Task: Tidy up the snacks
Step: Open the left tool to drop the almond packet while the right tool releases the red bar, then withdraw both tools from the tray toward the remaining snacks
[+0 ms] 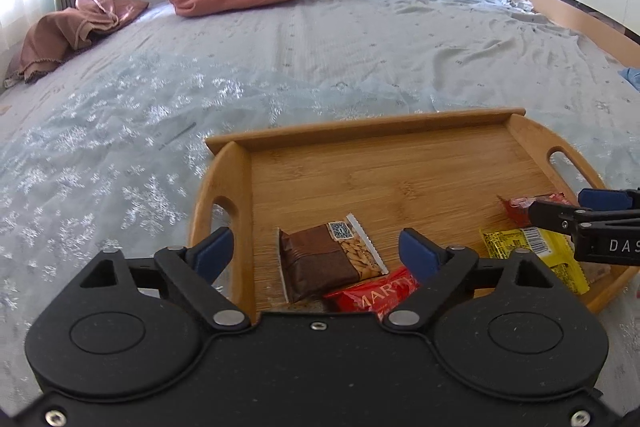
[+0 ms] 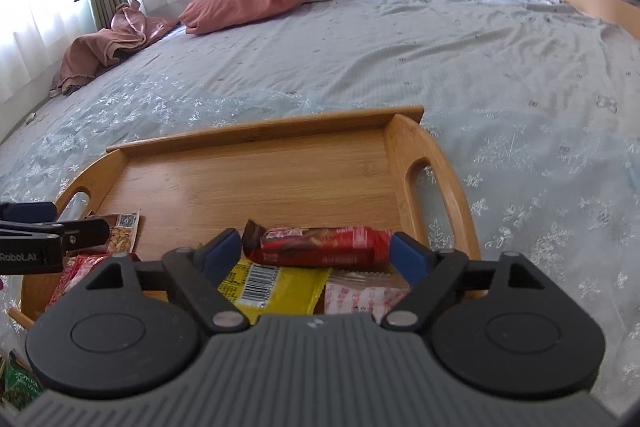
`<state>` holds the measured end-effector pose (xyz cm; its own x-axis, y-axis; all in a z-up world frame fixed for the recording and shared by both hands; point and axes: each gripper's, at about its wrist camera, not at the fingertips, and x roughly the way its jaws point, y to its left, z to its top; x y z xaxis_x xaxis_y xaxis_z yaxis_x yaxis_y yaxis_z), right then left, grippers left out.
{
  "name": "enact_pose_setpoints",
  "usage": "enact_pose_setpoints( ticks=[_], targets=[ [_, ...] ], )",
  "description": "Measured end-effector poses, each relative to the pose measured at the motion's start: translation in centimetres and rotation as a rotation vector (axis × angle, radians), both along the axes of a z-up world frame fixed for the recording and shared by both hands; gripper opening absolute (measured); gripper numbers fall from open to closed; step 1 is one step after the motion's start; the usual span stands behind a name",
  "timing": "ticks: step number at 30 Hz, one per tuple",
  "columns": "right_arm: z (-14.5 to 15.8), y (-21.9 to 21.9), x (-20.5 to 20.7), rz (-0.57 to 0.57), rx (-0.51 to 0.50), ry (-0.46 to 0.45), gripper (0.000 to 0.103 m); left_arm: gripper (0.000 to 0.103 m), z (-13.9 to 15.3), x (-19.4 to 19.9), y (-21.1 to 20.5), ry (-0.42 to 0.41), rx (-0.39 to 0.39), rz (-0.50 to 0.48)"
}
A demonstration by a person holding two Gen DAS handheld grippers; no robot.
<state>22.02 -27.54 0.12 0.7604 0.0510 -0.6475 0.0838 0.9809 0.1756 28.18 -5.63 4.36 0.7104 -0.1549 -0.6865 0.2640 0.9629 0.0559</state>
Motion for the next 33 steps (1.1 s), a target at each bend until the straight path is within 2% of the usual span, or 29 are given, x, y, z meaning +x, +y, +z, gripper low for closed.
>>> enact_pose_setpoints(
  ticks=[11,19,29,33],
  targets=[
    [3.6,0.6,-3.0,0.037,0.002,-0.070,0.102,0.096,3.8,-4.8,2.5,-0.063,0.004,0.009],
    [5.4,1.6,-6.6,0.097,0.005,-0.123,0.103,0.098,5.5,-10.4,5.7,-0.090,-0.051,0.026],
    [5.4,3.4,-11.1,0.166,-0.021,-0.170,0.103,0.101,6.3,-16.6,9.8,-0.183,-0.120,0.090],
    [4.7,4.3,-12.9,0.191,-0.036,-0.182,0.103,0.101,6.3,-18.7,10.4,-0.223,-0.118,0.101]
  ],
)
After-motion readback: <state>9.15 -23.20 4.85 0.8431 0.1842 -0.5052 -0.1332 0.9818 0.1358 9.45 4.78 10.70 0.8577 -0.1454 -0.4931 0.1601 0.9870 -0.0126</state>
